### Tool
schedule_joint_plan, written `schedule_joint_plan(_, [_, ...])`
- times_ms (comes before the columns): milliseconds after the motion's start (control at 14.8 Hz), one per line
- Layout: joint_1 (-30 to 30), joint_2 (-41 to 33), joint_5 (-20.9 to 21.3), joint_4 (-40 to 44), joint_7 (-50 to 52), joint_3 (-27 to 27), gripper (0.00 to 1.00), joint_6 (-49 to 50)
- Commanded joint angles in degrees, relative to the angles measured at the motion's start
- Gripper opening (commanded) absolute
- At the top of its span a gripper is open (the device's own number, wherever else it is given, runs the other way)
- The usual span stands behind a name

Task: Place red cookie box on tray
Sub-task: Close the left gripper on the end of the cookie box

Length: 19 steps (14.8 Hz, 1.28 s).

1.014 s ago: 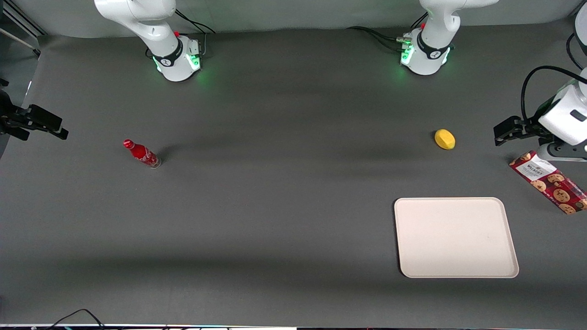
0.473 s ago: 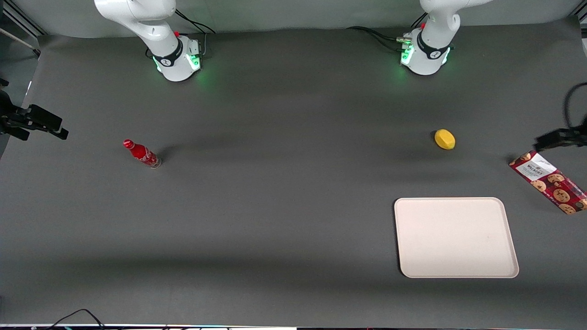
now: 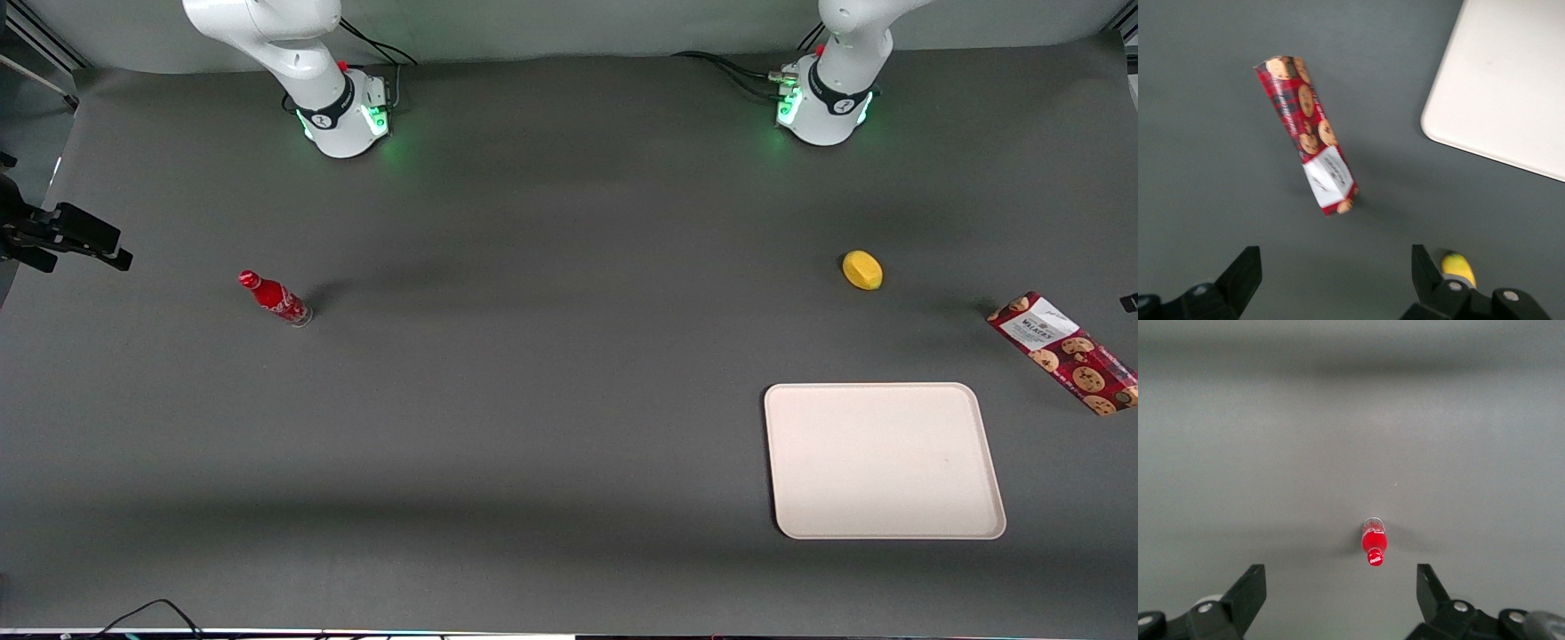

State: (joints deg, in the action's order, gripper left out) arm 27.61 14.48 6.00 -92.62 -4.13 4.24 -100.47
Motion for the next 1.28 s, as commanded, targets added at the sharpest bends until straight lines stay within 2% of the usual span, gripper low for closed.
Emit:
schedule_joint_plan(0, [2.80,1.52,0.59,-4.39,-1.41,0.85,1.00,-7.33])
schedule_joint_plan(338, [6.75,2.74,0.59,-16.88,-2.10,0.85,1.00,-29.39])
schedule_joint_plan(608, [9.74,7.66,-0.55,-16.89,-6.41,0.94,1.00,-34.42])
schedule_joint_plan(1216, [10.89,14.60,-0.73,-19.18,-6.68,1.03,1.00,-45.67])
